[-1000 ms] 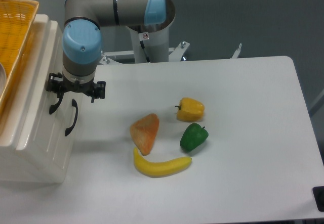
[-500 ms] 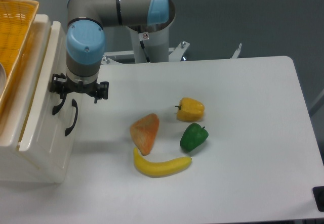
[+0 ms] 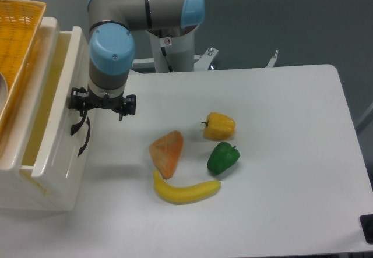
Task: Slide the top white drawer open
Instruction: 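Pull the handle away from the cabinet, sliding the drawer out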
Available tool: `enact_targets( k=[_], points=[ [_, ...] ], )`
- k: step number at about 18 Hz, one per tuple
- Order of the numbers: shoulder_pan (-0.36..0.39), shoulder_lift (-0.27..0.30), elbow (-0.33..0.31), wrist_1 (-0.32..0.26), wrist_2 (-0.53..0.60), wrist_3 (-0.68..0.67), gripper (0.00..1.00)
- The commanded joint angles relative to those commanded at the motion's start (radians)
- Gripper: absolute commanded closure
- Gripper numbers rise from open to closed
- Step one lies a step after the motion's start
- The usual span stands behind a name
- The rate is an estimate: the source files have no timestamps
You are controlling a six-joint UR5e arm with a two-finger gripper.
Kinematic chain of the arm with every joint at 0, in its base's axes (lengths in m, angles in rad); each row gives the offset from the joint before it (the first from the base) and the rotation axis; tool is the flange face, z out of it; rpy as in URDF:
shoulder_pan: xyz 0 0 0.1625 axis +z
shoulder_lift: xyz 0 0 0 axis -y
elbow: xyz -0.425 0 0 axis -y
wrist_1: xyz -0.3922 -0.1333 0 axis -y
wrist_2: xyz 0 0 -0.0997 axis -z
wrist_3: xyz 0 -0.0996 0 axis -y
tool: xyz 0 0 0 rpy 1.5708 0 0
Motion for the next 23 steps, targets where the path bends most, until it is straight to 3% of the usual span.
enact_targets(
  k=[12,23],
  points=[
    [0.025,-0.003,0.003,0.002,0.023,0.097,0.0],
    [0.089,-0.002,0.012,-0.002,0.037,0.273,0.0]
  ],
)
